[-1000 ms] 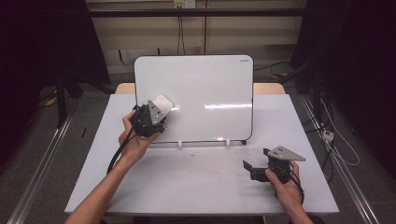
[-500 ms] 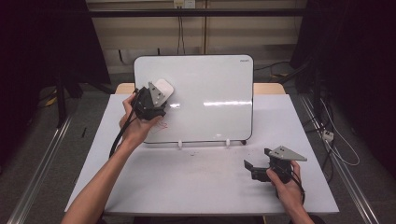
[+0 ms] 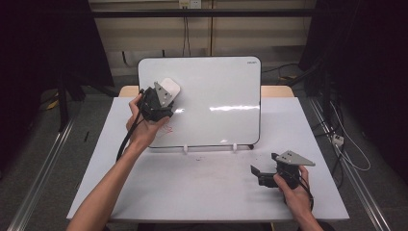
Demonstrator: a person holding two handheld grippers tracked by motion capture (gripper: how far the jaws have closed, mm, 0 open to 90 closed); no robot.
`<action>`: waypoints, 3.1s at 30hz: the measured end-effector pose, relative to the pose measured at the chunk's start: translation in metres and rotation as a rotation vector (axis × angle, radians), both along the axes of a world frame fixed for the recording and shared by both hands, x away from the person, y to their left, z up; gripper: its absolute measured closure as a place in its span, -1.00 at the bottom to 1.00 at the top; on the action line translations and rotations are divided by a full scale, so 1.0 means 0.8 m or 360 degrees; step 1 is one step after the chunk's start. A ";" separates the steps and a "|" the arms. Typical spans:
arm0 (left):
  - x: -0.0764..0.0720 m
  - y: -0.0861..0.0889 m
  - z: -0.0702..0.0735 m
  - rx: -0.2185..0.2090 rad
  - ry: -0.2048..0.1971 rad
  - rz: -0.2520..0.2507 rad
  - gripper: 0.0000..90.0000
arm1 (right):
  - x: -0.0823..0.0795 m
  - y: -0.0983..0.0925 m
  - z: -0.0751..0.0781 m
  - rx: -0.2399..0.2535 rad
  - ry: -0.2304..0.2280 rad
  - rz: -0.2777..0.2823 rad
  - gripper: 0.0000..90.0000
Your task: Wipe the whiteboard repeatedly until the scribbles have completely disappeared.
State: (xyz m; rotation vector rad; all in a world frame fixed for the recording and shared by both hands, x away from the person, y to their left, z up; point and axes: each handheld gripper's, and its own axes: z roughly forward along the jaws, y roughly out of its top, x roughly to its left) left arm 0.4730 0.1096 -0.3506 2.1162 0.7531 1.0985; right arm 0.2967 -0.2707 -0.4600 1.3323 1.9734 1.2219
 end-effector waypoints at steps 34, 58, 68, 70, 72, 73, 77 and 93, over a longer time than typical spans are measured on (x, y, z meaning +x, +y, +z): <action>-0.069 -0.022 -0.074 0.0230 0.0049 -0.0176 -0.31 | -0.001 0.000 0.000 -0.0001 -0.0003 0.0002 -0.88; -0.013 0.025 -0.011 0.0005 0.0056 -0.0006 -0.31 | 0.000 -0.002 0.000 -0.0001 -0.0006 -0.0005 -0.88; -0.028 0.033 -0.028 0.0019 0.0038 -0.0009 -0.31 | -0.001 -0.002 0.000 -0.0002 -0.0006 -0.0004 -0.88; -0.036 0.033 -0.038 0.0040 0.0019 -0.0017 -0.31 | 0.000 -0.002 0.000 -0.0002 -0.0004 -0.0002 -0.88; -0.042 0.034 -0.046 0.0049 0.0027 -0.0029 -0.31 | 0.000 -0.001 0.000 -0.0004 0.0000 -0.0001 -0.88; -0.045 0.034 -0.049 0.0057 0.0027 -0.0031 -0.31 | 0.000 -0.001 0.000 -0.0005 0.0000 0.0000 -0.88; -0.058 0.031 -0.063 0.0098 0.0032 -0.0049 -0.31 | 0.000 0.001 0.000 -0.0012 0.0000 0.0007 -0.88; -0.078 0.021 -0.082 0.0197 0.0028 -0.0074 -0.31 | -0.001 0.003 0.001 -0.0005 -0.0002 0.0001 -0.88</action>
